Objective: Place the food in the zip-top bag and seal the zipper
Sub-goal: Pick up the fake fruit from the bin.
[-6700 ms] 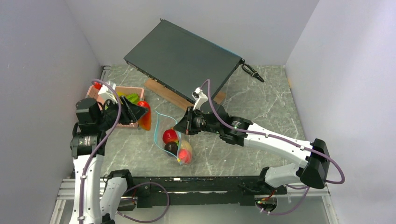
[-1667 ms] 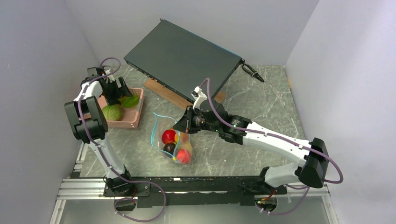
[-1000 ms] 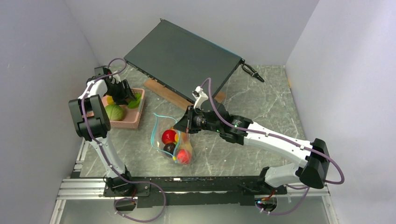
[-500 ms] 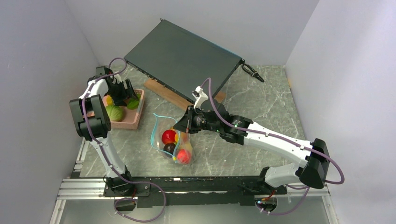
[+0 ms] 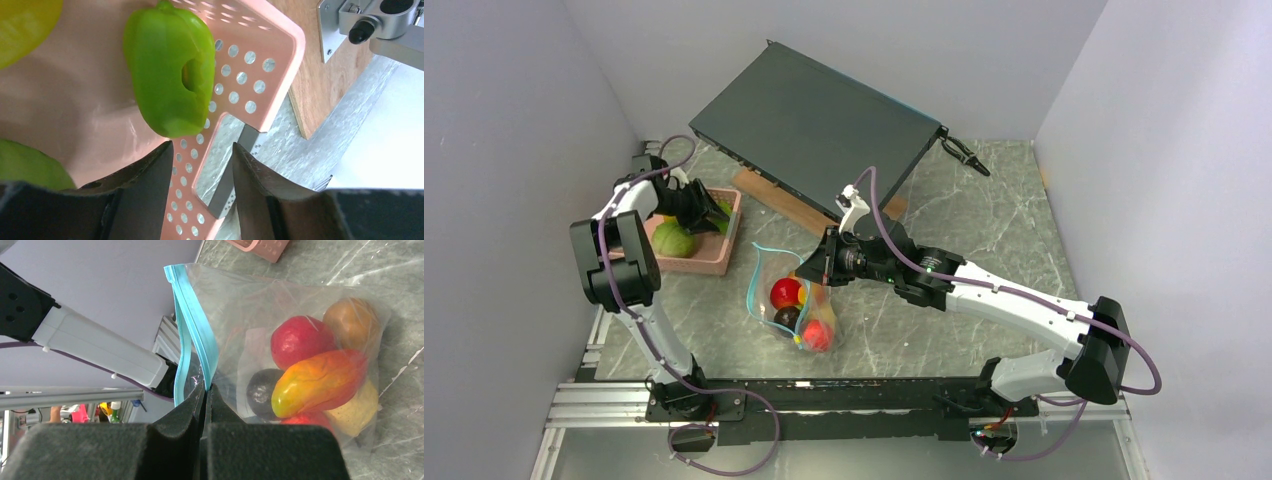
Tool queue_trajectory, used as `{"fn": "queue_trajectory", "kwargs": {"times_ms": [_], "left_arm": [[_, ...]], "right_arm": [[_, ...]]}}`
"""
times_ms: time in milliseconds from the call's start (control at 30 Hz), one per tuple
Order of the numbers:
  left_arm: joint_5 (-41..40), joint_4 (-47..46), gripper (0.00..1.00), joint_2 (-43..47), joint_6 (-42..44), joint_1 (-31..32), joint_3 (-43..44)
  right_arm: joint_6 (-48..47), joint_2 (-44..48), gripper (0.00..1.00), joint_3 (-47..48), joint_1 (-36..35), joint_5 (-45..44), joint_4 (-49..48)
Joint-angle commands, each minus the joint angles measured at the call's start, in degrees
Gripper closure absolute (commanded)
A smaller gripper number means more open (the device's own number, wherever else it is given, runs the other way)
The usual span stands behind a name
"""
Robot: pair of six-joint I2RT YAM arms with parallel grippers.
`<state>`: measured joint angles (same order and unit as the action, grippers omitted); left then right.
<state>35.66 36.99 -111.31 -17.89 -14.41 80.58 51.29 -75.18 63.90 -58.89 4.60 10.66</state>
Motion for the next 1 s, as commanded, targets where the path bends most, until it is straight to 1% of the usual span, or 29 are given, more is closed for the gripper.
{"fn": "queue_trajectory", "kwargs": {"times_ms": [0,233,300,367,433,533,633,700,900,967], "left_arm": [[0.1,-3.4,0.47,5.0,-2.4,0.4,-0.4],[-10.1,-2.6,0.37,7.6,1.3,0.4,0.8],[-10.5,-4.2,0.33,7.8,1.9,0.4,0.4],[-10.0,-5.1,0.26,7.0,2.7,0.7,0.9],[-9.4,-4.5,0.23,4.9,3.4,1.0,2.4],[-10.5,-4.8,0.25,3.0,3.4,1.5,3.6],[-11.3,-6.1,0.30,2.0,3.1,1.7,3.8],[-11.3,-7.0,0.31,1.4,3.1,2.2,3.8],[-12.7,-7.0,0.26,-2.3,3.1,4.1,4.8],[-13.6,-6.4,0.26,-4.0,2.6,4.1,5.1]], "right_arm": [[0.5,0.8,1.00,1.1,0.2,-0.2,-2.8],[0.9,-0.6,1.00,1.4,0.1,0.8,-3.5],[1.1,-0.9,1.00,1.3,0.2,1.0,-4.0],[1.1,-1.3,1.00,1.5,0.2,1.3,-4.0],[0.9,-1.4,1.00,1.9,0.2,1.3,-3.6],[0.7,-1.2,1.00,2.0,0.1,0.8,-3.5],[0.7,-1.1,1.00,2.0,0.1,0.8,-3.5],[0.7,-1.2,1.00,2.1,0.2,1.0,-3.3],[0.5,-0.9,1.00,2.3,0.2,0.5,-3.2],[0.4,-0.9,1.00,2.5,0.1,0.4,-3.1]]}}
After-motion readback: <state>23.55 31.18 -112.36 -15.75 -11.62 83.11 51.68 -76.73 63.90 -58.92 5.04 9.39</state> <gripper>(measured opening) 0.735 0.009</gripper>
